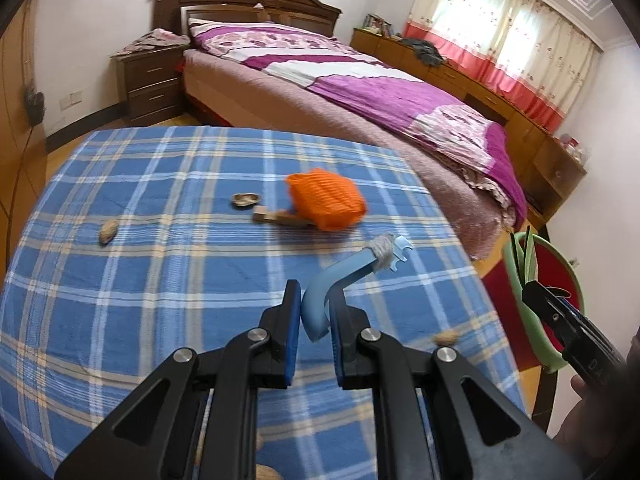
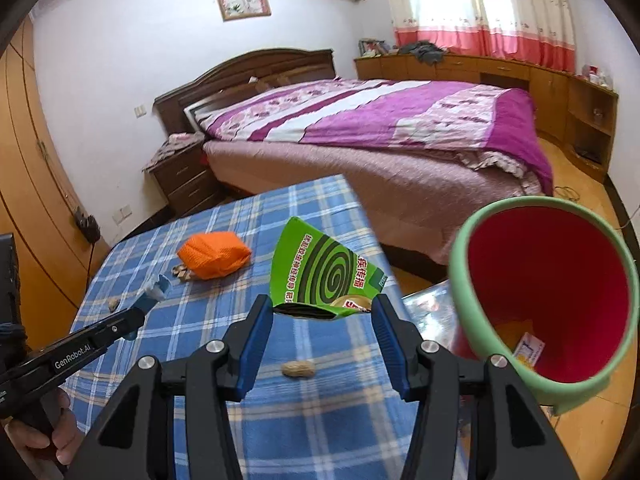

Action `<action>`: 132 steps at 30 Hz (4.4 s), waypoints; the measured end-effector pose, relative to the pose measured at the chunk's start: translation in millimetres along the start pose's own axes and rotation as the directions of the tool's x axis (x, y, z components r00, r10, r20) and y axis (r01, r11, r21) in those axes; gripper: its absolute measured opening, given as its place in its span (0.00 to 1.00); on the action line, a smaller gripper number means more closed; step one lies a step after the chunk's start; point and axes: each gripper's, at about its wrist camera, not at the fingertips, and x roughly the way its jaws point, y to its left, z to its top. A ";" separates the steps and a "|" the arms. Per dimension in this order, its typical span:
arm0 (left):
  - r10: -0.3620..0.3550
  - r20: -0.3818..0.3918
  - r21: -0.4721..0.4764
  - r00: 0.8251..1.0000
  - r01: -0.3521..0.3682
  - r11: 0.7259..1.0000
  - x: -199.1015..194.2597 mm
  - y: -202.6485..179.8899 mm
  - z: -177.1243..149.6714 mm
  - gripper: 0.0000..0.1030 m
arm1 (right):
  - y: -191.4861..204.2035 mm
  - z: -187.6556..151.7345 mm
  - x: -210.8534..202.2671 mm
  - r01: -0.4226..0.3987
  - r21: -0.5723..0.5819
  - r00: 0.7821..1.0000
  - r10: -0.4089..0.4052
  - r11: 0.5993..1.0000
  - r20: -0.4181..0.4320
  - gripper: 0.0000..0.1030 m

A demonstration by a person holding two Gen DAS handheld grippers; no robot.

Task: Collect trash
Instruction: 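Carry the green box in the right tool and blue piece in the left tool over the bucket, then open the right tool to drop the green box while the left tool releases the blue piece, then withdraw both open tools from the bucket back over the table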

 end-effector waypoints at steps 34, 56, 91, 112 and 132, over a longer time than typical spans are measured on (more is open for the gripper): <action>-0.156 -0.102 0.298 0.983 0.179 0.938 21.9 -177.9 5.9 0.13 | -169.3 -14.5 -52.0 0.191 0.321 0.976 -0.214 0.928 0.038 0.55; -0.196 -0.169 0.402 0.966 0.249 0.881 69.4 -261.7 -5.7 0.13 | -213.5 -25.5 -55.4 0.217 0.391 0.966 -0.254 0.895 0.045 0.68; -0.085 -0.050 0.244 0.995 0.095 0.965 48.7 -156.7 17.9 0.41 | -169.9 -12.3 -59.1 0.145 0.315 0.984 -0.170 0.938 0.055 0.72; 0.127 0.030 0.025 0.991 -0.128 0.991 35.7 -9.4 46.7 0.41 | -64.5 22.8 -19.9 0.029 0.159 0.999 -0.032 0.987 0.011 0.79; 0.243 0.039 -0.122 0.969 -0.237 0.964 59.4 85.1 57.0 0.41 | 42.3 43.1 57.2 -0.056 0.011 0.995 0.057 0.998 -0.081 0.79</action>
